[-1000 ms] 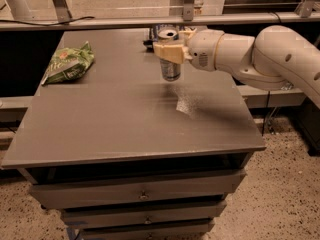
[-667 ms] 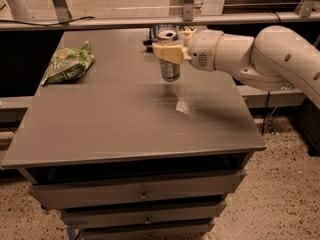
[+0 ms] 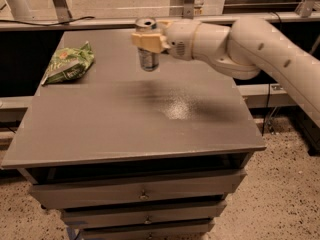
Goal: Move redbull can near green jalapeno chip bag
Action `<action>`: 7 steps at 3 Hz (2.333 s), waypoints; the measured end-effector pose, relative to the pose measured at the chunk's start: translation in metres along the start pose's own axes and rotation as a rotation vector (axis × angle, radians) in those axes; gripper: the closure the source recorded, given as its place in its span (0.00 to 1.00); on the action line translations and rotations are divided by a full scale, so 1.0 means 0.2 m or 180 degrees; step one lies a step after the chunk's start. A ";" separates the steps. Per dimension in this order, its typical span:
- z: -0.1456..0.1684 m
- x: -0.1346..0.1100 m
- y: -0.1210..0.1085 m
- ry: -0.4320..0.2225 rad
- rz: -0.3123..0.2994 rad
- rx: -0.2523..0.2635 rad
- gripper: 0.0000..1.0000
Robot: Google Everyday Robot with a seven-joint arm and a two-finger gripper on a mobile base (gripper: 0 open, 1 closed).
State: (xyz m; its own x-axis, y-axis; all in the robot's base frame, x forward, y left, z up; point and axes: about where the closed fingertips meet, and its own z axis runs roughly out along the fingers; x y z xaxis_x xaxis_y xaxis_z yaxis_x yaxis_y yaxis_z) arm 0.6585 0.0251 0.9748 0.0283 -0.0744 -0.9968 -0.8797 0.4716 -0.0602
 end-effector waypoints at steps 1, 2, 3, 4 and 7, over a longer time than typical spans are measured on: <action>0.29 -0.09 0.06 -0.0088 0.0077 -0.0148 1.00; 0.54 -0.08 0.14 -0.0110 0.0151 -0.0252 1.00; 0.73 0.04 0.17 -0.0082 0.0184 -0.0261 1.00; 0.81 0.18 0.15 -0.0063 0.0201 -0.0198 1.00; 0.87 0.26 0.11 -0.0081 0.0270 -0.0105 0.59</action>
Offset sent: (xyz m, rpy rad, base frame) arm 0.0414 0.1688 0.0001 0.0708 0.0583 0.1064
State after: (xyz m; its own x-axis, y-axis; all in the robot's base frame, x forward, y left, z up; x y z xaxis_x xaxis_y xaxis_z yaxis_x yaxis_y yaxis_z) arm 0.7235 0.1834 0.9127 -0.0354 -0.0128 -0.9993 -0.8947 0.4459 0.0259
